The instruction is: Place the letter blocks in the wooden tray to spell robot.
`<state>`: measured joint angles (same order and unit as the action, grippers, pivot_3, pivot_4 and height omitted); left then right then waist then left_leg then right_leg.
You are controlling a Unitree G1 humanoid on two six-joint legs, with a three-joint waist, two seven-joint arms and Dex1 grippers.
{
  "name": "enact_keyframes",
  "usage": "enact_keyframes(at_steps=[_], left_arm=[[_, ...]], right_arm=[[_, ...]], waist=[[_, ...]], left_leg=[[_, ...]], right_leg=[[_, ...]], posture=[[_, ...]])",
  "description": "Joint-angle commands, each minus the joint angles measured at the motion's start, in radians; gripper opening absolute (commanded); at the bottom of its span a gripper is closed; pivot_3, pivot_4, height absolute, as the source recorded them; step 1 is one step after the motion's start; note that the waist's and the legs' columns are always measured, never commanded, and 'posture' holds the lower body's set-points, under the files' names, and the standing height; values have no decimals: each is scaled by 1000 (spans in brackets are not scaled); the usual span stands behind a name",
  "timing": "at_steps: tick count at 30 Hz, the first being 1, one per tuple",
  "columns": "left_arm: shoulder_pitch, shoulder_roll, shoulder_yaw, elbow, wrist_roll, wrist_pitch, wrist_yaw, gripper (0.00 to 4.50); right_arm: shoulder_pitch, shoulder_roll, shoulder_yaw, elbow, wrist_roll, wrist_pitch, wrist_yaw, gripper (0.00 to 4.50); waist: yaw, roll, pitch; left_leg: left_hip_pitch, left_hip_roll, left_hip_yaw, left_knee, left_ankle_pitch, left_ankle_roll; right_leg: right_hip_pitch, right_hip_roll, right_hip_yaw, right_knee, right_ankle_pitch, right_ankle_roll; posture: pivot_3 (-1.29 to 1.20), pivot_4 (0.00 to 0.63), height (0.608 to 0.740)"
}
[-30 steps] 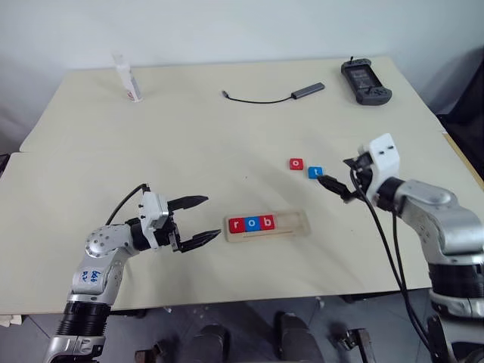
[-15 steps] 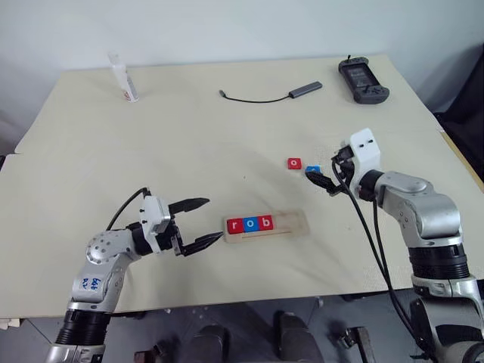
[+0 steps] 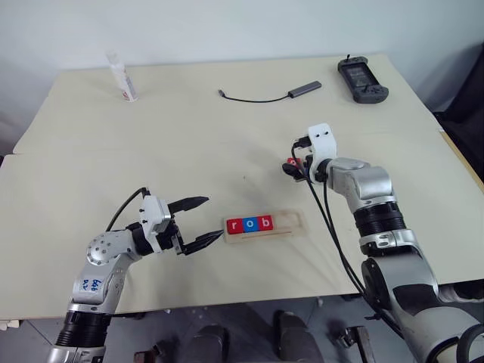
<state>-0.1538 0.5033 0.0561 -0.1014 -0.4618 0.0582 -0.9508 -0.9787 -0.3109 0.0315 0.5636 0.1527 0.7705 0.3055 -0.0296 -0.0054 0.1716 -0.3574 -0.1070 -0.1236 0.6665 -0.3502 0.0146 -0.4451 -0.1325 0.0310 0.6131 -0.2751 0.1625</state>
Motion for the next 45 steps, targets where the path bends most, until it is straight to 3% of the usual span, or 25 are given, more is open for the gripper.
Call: enact_keyframes(at_steps=[1,9,15,21,27,31,38,39,42,45], left_arm=[[17,4,12,-46,4,-6,13,4500],[27,7,9,-58,-2,-5,15,4500],[-11,-10,-19,-29,-2,-2,2,4500],[-50,-25,-54,24,-8,-8,-60,4500],[-113,-29,-80,91,-28,1,-163,4500],[-146,-27,-83,105,-35,2,-219,4500],[-179,-17,-89,109,-22,24,-262,4500],[-181,-18,-88,106,-22,28,-260,4500],[-181,-17,-82,93,-22,41,-248,4500],[-167,-9,-70,77,-23,46,-236,4500]], right_arm=[[-24,26,-18,27,-17,-10,-31,4104],[-2,61,-26,-39,-11,-6,-26,1479],[35,25,-53,-216,11,1,3,1449],[188,-77,-99,-636,64,277,9,1449],[499,-133,-241,-1133,94,672,-31,1449],[675,-156,-243,-1309,87,747,-43,1449],[726,-13,-262,-1369,80,756,-91,1449],[721,-4,-259,-1367,81,757,-93,2181],[690,-27,-267,-1352,93,746,-72,3138],[660,-142,-307,-1327,150,726,36,4172]], waist=[[-3,0,0],[-14,0,0],[-14,0,0],[4,0,0],[13,0,0],[17,0,0],[23,0,0],[26,0,0],[28,0,0],[30,0,0]], left_leg=[[0,0,0,0,0,0],[0,1,0,1,0,0],[0,0,0,1,0,0],[0,0,-1,0,0,0],[-1,-1,-1,1,0,0],[-1,0,1,1,0,0],[1,0,4,2,0,0],[1,0,4,2,0,0],[1,-1,3,2,0,0],[1,-1,3,2,0,0]], right_leg=[[0,0,0,0,0,0],[-1,0,0,3,0,0],[-1,0,0,3,0,0],[-1,0,-1,3,0,0],[-1,-1,-1,3,0,0],[-2,-1,0,3,0,0],[-1,0,2,3,0,0],[-1,0,2,3,0,0],[-1,-1,2,4,0,0],[-1,-1,2,4,0,0]], posture=[[0,150,740],[0,150,740],[0,150,740],[0,150,740],[0,150,740],[0,150,740],[0,150,740],[0,150,740],[0,150,740],[0,150,740]])
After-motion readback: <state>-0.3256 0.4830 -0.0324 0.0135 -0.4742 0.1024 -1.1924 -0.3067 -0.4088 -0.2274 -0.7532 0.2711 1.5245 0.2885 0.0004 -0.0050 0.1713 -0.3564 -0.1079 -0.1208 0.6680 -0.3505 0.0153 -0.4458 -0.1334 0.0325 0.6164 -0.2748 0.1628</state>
